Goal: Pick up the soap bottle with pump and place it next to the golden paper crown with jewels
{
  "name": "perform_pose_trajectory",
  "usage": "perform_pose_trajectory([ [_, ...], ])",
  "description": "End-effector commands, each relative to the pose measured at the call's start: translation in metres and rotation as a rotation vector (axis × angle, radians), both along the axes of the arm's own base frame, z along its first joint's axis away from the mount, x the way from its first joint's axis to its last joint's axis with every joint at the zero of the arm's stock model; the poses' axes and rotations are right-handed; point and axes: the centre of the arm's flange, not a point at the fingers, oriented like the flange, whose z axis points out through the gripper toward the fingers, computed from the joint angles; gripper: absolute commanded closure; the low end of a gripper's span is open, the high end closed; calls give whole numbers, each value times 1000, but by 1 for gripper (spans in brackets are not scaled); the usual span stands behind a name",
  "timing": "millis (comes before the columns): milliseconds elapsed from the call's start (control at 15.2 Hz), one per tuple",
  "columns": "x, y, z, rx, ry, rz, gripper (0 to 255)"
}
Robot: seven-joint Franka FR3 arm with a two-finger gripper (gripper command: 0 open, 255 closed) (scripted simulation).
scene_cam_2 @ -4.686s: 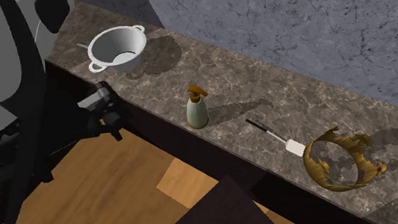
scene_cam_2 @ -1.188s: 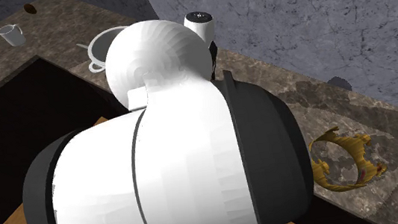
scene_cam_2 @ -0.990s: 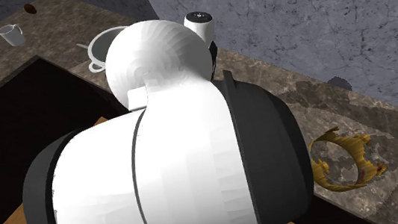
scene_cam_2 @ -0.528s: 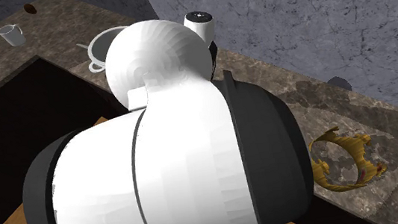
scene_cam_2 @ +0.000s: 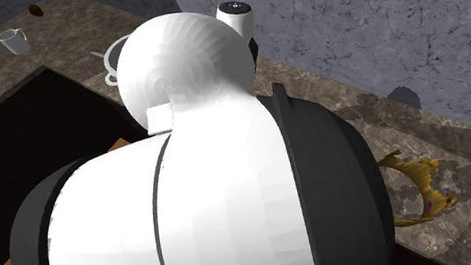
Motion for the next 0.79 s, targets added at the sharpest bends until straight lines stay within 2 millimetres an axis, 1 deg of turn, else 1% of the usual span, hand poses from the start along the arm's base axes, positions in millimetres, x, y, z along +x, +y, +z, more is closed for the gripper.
perform_pose_trajectory([
  [0, -1, 1, 10, 0, 0, 0, 255],
  [726, -1, 1, 68, 0, 0, 0, 255],
])
